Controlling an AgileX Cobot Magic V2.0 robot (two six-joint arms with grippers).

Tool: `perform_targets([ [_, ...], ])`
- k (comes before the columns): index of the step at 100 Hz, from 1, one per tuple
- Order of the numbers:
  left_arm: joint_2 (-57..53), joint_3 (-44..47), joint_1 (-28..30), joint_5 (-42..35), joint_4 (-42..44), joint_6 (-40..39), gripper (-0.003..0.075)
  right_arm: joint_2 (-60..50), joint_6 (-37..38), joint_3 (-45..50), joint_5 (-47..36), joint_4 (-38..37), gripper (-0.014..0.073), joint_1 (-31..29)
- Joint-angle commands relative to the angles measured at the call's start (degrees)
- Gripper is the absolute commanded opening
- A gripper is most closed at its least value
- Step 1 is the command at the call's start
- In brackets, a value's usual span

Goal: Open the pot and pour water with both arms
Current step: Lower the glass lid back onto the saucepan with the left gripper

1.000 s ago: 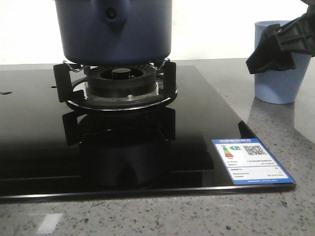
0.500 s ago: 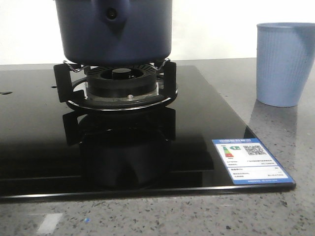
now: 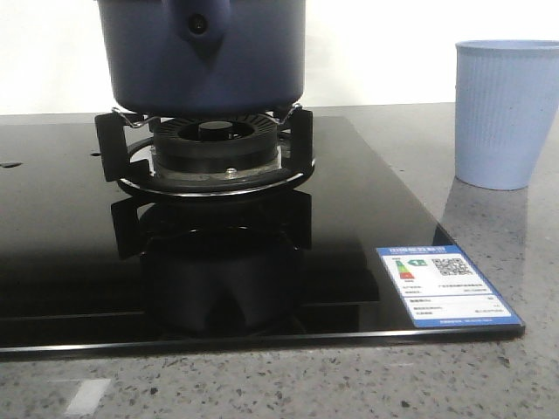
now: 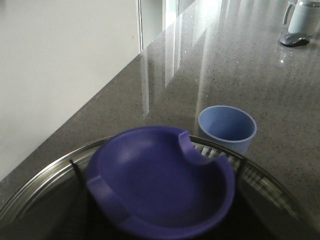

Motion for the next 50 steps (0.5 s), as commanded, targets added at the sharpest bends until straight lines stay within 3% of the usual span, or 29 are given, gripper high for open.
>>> perform_targets([
  [1, -0.83, -1.73, -0.34, -0.96, -5.54, 0.42, 0.0315, -1.34, 0.22, -1.46, 1.15, 3.31, -0.0066, -0.42],
  [50, 4.11, -1.73, -0.34, -2.20, -4.57, 1.86, 0.0315, -1.37, 0.22, 0.81, -2.68, 3.31, -0.0066, -0.42],
])
